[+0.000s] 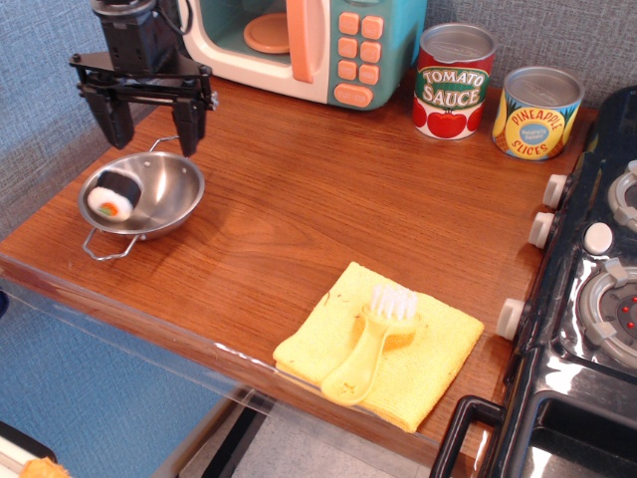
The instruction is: Move the cupcake and drop into the bowl
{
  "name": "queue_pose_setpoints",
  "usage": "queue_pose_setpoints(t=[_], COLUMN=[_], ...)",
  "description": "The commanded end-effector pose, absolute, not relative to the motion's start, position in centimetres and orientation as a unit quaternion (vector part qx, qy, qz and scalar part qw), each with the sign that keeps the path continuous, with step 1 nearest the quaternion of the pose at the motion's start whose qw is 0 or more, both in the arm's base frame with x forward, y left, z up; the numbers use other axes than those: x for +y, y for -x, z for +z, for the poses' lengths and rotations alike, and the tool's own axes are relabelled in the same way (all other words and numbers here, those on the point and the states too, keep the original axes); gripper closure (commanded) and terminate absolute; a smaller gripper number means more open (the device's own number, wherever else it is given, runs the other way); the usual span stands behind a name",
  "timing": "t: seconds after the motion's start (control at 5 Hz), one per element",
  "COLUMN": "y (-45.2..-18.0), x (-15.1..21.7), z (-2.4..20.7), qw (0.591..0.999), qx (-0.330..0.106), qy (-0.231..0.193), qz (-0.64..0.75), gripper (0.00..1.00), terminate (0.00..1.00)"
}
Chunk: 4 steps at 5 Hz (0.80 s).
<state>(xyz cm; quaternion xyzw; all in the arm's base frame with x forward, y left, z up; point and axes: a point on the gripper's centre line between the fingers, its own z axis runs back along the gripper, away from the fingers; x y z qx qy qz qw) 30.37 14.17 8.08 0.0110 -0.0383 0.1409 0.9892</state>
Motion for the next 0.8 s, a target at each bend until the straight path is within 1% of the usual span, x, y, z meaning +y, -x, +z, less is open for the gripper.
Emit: queue_pose_setpoints(t=[0.0,0.4,0.6], y=[-29.1,-27.8,-27.3], x=[11.8,7.6,7.0], z=[9.8,9.6,9.6], qw=[0.994,0.998,0.998], qx=[-0.051,-0.050,-0.055], qy=[-0.017,-0.016,-0.014], qz=[0.096,0.031,0.029], gripper=[0.00,0.00,0.00], terminate=[0.00,0.00,0.00])
